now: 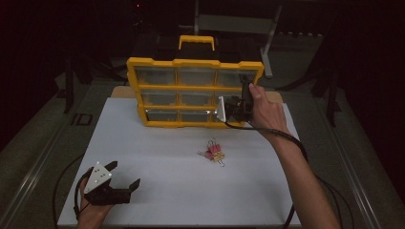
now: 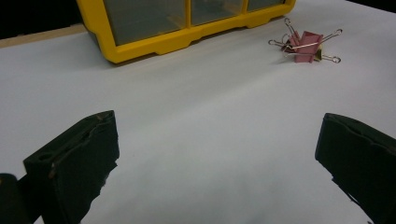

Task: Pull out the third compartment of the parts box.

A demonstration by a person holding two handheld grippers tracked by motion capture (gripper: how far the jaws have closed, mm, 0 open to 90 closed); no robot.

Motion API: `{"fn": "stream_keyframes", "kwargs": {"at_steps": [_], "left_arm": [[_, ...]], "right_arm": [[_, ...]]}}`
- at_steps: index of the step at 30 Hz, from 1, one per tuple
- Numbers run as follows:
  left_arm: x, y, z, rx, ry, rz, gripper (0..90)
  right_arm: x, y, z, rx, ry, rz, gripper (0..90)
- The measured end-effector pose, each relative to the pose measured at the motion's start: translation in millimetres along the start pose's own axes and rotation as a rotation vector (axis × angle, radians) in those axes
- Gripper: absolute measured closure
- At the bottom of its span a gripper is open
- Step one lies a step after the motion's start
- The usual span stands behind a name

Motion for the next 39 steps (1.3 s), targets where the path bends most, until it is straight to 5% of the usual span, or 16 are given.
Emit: {"fn": "stream_keyframes", "kwargs": {"at_steps": [11,22,39], "left_arm": [[0.1,0.3,-0.2,0.001,-0.001,-0.001,0.5],[-0.1,0.8,-0.2,0.004,-0.001,-0.001,0.5],[0.3,0.8,0.2,0.003,0.0,0.0,0.5]], "right_arm": [[-20.0,8.9,-6.4,0.023,0.05,0.026,15.5],[-35.2,16.6,-10.5,0.064,0.169,0.046,38.7],[-37.6,28.3,-15.8,0.105,0.21,0.048,45.4]]}}
Point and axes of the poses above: each handheld gripper's, and its own axes: z roughly backward along the jaws, y roughly out of its underside, x roughly to its left, the point moved 10 cm from there along -z, roughly forward along the jaws, and after that the axes turned 15 degrees about z, right-handed, at the moved point
